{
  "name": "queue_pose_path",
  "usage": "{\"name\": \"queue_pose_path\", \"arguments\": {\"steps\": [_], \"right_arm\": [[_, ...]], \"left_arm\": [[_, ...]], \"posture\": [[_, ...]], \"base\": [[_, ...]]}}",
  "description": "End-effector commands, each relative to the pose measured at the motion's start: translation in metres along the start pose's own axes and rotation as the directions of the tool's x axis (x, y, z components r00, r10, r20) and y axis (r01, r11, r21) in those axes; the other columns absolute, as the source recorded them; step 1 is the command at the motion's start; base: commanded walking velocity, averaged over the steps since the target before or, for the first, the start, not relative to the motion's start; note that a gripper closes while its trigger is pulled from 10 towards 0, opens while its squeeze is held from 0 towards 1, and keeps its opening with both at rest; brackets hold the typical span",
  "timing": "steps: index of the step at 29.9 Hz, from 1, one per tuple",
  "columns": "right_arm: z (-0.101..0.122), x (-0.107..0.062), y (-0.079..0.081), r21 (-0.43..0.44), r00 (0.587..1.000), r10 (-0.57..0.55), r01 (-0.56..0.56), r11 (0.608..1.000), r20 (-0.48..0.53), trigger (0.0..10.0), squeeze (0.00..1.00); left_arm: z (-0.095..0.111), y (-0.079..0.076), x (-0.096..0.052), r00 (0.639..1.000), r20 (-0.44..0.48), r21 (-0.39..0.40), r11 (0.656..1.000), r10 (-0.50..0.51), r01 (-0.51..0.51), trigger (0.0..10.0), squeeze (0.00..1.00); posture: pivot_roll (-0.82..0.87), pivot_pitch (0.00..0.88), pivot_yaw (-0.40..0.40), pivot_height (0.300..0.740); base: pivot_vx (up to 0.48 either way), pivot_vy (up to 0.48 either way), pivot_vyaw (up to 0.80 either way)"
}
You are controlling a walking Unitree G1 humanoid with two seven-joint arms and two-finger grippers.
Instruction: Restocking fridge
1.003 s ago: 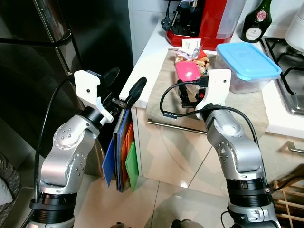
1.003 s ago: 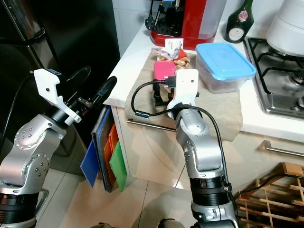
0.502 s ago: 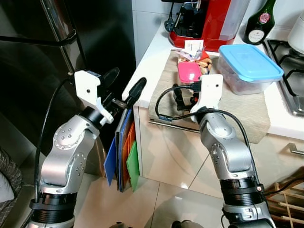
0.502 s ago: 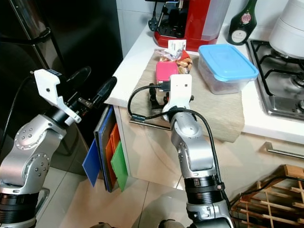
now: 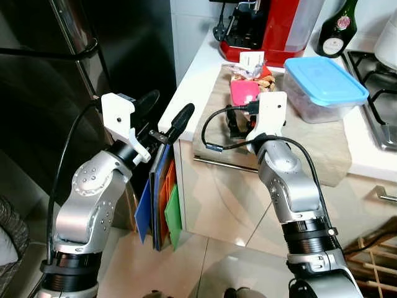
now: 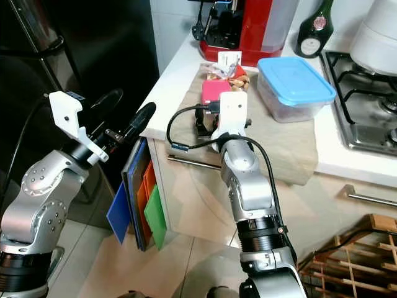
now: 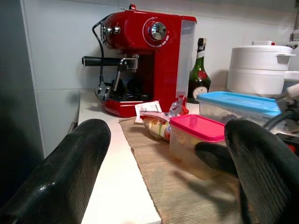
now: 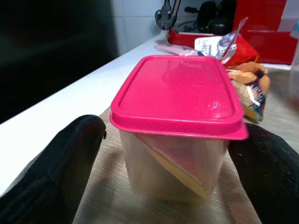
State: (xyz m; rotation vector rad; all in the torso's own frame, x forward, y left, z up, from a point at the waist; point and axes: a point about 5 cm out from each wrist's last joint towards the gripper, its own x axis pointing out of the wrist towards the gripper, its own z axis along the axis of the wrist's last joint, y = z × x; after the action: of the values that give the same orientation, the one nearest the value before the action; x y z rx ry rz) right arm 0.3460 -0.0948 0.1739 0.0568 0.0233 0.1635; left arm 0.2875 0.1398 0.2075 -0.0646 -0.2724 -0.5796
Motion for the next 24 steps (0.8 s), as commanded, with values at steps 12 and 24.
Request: {"name": "queue_pose_path", "arguments": {"steps": [12, 24], "right_arm": [[-0.001, 0.020, -0.005, 0.029, 0.999, -0.048, 0.048, 0.998, 0.000, 10.0, 0.00], [-0.005, 0.028, -0.010, 0.067, 0.997, -0.075, 0.074, 0.995, 0.000, 0.0, 0.00]], "left_arm": [[0.003, -0.001, 0.004, 1.000, 0.003, 0.000, 1.000, -0.004, 0.004, 10.0, 0.00], [0.003, 0.001, 0.005, 1.000, -0.002, 0.002, 1.000, -0.011, 0.011, 10.0, 0.00]], "posture": [[-0.02, 0.054, 0.048, 0.740], [-0.02, 0.053, 0.071, 0.740]], "base": [[0.000, 0.000, 0.00], [0.000, 0.000, 0.00]]}}
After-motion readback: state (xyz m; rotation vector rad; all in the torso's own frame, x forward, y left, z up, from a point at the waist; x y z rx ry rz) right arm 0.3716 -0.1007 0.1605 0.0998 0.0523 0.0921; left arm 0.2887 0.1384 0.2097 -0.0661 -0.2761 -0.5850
